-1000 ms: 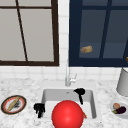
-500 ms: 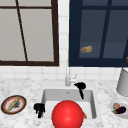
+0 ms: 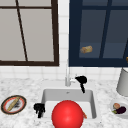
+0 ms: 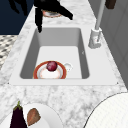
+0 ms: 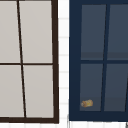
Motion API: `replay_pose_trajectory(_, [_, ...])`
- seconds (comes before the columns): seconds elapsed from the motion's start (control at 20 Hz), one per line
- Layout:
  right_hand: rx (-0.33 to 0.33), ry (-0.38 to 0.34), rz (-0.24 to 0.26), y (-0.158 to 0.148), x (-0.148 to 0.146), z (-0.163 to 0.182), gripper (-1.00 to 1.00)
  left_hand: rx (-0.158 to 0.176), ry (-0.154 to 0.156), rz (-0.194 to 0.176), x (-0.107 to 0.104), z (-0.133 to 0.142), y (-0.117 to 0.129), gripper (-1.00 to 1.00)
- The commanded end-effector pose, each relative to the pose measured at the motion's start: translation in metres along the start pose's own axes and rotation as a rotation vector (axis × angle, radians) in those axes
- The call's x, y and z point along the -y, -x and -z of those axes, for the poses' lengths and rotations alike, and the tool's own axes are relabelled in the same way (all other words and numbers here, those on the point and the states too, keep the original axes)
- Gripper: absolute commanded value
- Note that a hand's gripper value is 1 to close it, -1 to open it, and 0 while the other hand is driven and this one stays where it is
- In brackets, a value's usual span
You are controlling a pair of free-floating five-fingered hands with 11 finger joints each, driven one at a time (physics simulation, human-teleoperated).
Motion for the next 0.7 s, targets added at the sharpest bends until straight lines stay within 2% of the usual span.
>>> replay_pose_trajectory(0.0, [-0.011, 0.049, -0.036, 0.001, 0.025, -0.008, -1.0, 0.0, 0.0, 0.0, 0.0, 0.0, 0.0, 0.0])
replay_pose_trajectory(0.3, [-0.012, 0.085, -0.039, -0.004, 0.037, 0.009, -1.0, 0.0, 0.0, 0.0, 0.0, 0.0, 0.0, 0.0])
replay_pose_trajectory(0.45, [-0.007, 0.075, -0.029, -0.006, 0.042, 0.027, -1.0, 0.0, 0.0, 0.0, 0.0, 0.0, 0.0, 0.0])
replay_pose_trajectory(0.55, [-0.006, 0.046, -0.016, -0.001, 0.046, 0.044, -1.0, 0.0, 0.0, 0.0, 0.0, 0.0, 0.0, 0.0])
replay_pose_trajectory(0.65, [0.007, -0.013, -0.002, 0.003, 0.044, 0.058, -1.0, 0.0, 0.0, 0.0, 0.0, 0.0, 0.0, 0.0])
